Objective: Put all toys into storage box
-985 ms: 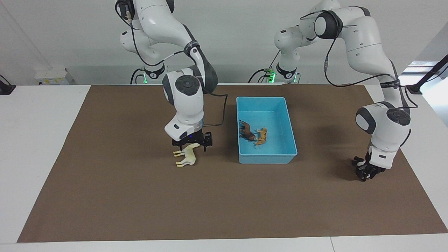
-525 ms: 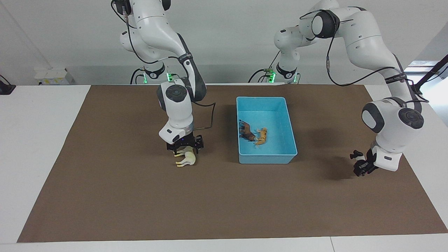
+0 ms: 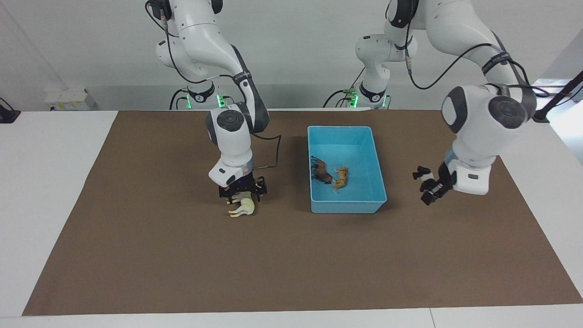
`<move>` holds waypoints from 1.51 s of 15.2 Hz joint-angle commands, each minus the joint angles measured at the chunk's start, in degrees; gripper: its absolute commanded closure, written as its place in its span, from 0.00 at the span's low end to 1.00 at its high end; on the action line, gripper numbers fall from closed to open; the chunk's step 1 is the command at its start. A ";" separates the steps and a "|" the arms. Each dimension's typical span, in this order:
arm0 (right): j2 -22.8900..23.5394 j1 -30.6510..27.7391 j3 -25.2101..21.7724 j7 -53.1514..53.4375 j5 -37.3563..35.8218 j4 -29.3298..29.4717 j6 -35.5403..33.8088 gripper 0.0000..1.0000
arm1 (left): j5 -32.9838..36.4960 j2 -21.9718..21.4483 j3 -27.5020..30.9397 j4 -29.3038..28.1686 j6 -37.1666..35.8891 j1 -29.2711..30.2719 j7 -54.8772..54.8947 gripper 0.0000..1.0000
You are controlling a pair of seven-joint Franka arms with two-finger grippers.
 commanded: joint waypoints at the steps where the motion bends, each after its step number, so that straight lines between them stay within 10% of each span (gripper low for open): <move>1: -0.38 -0.32 0.33 -1.22 -0.08 -0.70 1.13 0.54 | -0.52 -6.15 1.18 -12.97 6.92 -3.84 -2.89 0.00; 2: -0.38 -0.32 0.33 -1.05 -0.08 -0.61 0.95 1.00 | -0.52 -6.85 1.18 -14.38 6.66 -4.20 -2.80 0.00; 9: -0.65 1.34 0.33 1.93 -0.08 7.36 -11.58 1.00 | -0.43 -9.31 1.45 -10.80 -1.23 -2.11 2.53 0.00; 16: 11.11 6.53 2.43 15.37 2.98 49.71 -40.70 1.00 | -4.12 -15.65 1.71 -7.55 -15.11 5.10 22.31 0.00; 23: 15.34 17.77 2.44 21.10 3.00 51.60 -36.85 1.00 | -5.53 -18.36 1.89 -6.92 -20.49 7.74 29.28 0.00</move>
